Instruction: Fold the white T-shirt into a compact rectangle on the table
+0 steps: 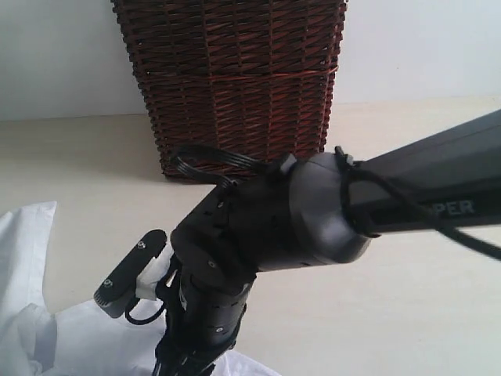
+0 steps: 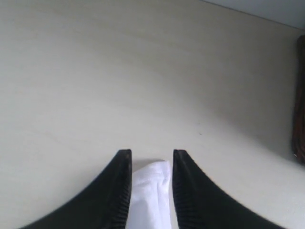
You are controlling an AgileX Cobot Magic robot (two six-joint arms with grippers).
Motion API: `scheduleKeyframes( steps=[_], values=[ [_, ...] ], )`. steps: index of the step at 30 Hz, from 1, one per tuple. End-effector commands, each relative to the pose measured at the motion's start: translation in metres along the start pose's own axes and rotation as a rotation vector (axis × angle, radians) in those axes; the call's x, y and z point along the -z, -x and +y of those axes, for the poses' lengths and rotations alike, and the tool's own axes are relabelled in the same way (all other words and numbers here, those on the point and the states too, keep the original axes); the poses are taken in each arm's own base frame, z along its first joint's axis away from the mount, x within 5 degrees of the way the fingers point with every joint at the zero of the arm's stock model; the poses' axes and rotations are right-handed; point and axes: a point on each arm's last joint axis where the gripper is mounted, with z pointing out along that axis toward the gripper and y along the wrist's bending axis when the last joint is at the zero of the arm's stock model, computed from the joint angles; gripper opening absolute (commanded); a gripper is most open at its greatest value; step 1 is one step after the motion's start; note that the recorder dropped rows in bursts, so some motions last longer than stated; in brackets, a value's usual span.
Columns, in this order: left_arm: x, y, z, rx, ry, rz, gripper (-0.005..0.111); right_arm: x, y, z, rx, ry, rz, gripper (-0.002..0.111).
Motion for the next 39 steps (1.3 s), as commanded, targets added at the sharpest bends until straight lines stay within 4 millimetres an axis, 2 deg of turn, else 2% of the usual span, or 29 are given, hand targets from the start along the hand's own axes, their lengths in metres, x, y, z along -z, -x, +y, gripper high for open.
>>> scheduleKeyframes(
  steps=[1,5,9,14,19,24,29,33,36,39],
  values=[
    [-0.005,-0.003,0.0,0.002,-0.003,0.017,0.03,-0.021,-0.002,-0.002,0.008,-0.008,0.03,0.03],
    [-0.005,-0.003,0.0,0.002,-0.003,0.021,0.03,-0.021,-0.002,-0.006,0.073,-0.055,0.032,0.0],
    [-0.005,-0.003,0.0,0.002,-0.003,0.023,0.03,-0.004,0.007,-0.017,0.083,-0.172,-0.007,0.0],
    [-0.005,-0.003,0.0,-0.001,-0.003,0.018,0.03,0.036,0.02,-0.034,0.123,-0.368,-0.023,0.0],
    [-0.006,-0.002,0.0,-0.017,-0.002,0.009,0.03,0.079,0.03,-0.035,0.133,-0.395,-0.119,0.0],
    [-0.013,-0.005,0.001,-0.019,0.001,0.038,0.03,0.106,0.039,-0.036,0.171,-0.426,-0.206,0.003],
    [-0.014,-0.008,0.0,-0.049,-0.007,0.065,0.03,0.106,0.04,-0.039,0.164,-0.449,-0.219,0.007],
    [-0.017,-0.017,-0.018,-0.189,-0.12,0.123,0.031,0.097,0.041,-0.038,0.16,-0.438,-0.196,0.008],
    [-0.025,-0.03,-0.042,-0.314,-0.267,0.198,0.036,0.091,0.04,-0.039,0.158,-0.436,-0.175,0.017],
    [-0.03,-0.046,-0.064,-0.424,-0.355,0.279,0.045,0.09,0.038,-0.039,0.153,-0.441,-0.155,0.034]
  ],
)
